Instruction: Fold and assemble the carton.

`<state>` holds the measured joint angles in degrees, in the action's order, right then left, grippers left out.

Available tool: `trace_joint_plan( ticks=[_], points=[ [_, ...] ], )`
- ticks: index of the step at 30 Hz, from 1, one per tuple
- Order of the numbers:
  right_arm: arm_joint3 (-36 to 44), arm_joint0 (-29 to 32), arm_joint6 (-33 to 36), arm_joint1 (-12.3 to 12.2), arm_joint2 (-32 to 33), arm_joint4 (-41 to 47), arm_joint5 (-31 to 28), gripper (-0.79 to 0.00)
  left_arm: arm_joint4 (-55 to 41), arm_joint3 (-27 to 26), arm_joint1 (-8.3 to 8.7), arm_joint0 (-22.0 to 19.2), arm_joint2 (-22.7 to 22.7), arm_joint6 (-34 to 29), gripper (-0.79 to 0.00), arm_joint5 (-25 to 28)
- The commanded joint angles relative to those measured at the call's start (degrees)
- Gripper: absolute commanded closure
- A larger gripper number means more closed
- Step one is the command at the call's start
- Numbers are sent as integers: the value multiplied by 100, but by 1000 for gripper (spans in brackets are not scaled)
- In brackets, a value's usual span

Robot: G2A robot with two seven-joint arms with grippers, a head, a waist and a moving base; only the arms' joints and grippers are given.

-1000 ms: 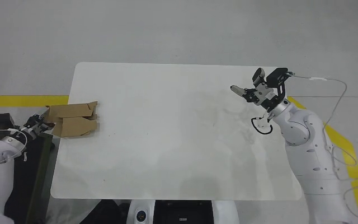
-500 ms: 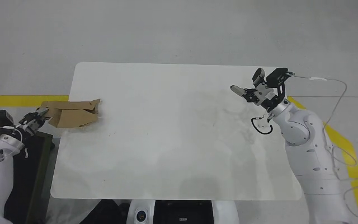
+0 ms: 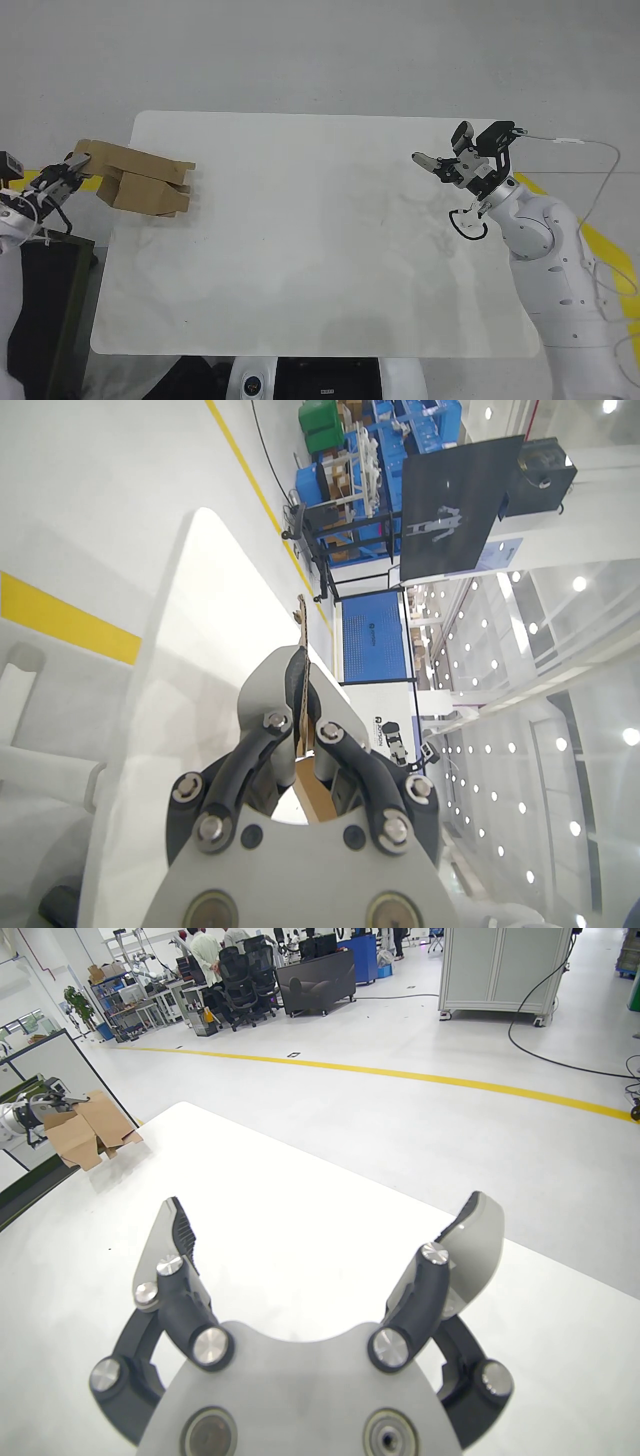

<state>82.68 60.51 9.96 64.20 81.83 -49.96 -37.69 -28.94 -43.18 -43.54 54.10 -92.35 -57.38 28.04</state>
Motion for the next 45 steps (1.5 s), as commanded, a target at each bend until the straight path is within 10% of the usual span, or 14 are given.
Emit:
trace_joint_plan(
  ticks=[1, 15, 26, 36, 45],
  points=[
    [0, 0, 0, 0, 0, 0, 0, -785, -66, -60, -37, -149, 93, -29, 0, -9],
    [0, 0, 0, 0, 0, 0, 0, -785, 287, -90, -467, -1537, 1430, -553, 0, 435],
    [0, 0, 0, 0, 0, 0, 0, -785, 41, 287, -1120, -2722, 2851, -1227, 0, 659],
    [0, 0, 0, 0, 0, 0, 0, -785, -39, 53, -1542, -2958, 3730, -1180, 0, 707],
    [-24, 4, 540, 19, -220, 634, -130, -785, 73, -393, -1577, -2792, 4055, -1124, 0, 762]
  ],
)
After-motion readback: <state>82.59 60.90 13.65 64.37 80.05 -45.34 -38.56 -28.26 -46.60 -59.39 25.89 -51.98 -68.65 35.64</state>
